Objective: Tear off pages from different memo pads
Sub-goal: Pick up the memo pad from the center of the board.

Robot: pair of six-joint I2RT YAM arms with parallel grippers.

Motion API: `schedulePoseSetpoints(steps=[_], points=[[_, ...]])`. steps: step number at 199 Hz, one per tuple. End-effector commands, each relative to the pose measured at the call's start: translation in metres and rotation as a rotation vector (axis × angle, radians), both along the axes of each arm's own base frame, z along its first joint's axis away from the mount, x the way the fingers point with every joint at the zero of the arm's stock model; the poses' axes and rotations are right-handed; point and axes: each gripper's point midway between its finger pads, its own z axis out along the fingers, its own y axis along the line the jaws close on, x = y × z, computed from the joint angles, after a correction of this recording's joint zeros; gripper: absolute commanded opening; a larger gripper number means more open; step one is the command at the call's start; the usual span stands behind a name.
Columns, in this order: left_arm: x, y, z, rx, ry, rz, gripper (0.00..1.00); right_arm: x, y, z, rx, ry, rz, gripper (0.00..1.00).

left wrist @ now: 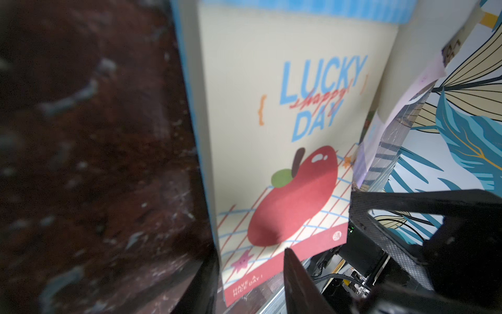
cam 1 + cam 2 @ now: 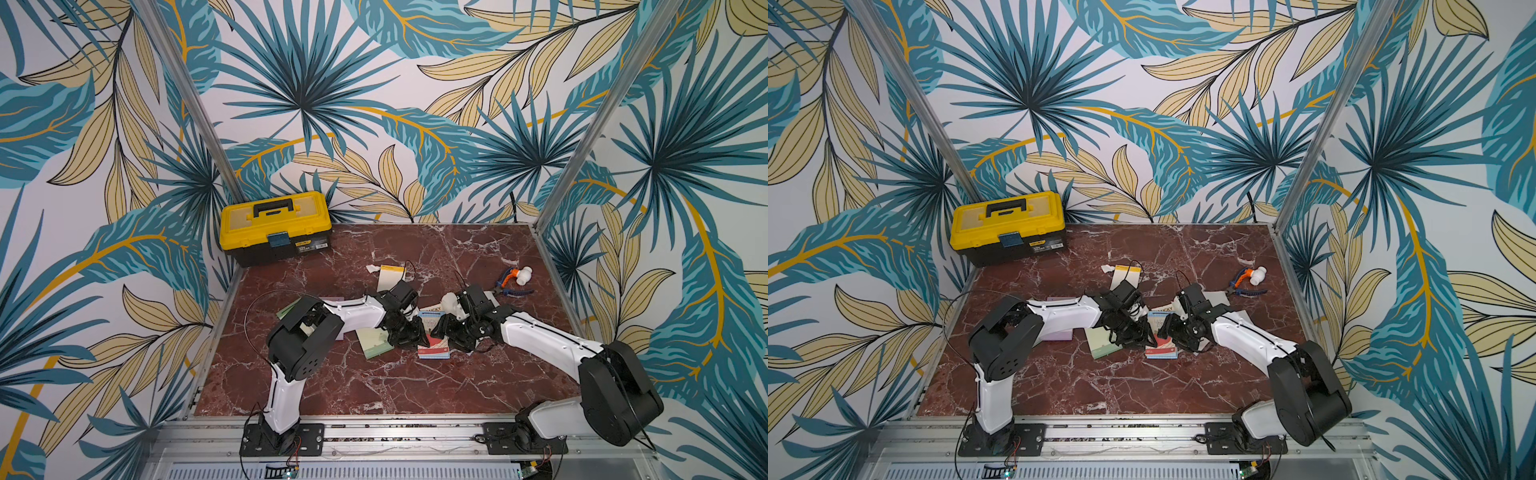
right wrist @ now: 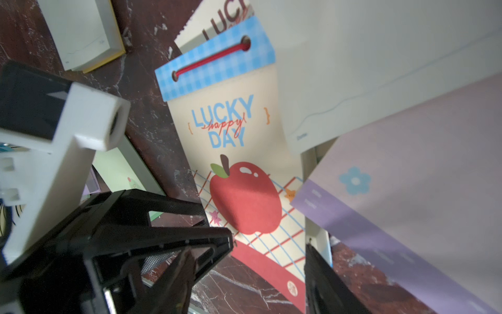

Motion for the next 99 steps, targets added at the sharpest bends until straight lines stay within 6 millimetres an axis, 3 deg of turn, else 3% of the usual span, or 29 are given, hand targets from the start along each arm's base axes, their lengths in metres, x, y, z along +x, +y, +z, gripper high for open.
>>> schedulePoseSetpoints(steps=[1, 99], points=[[-0.005, 0.002, -0.004, 0.019, -0.013, -0.017, 0.41, -0.001, 0.008, 0.009, 0.018, -0.006, 0.016, 0.65], [-0.005, 0.001, -0.003, 0.014, -0.018, -0.019, 0.41, 0.004, 0.021, 0.010, 0.054, 0.002, 0.030, 0.57]])
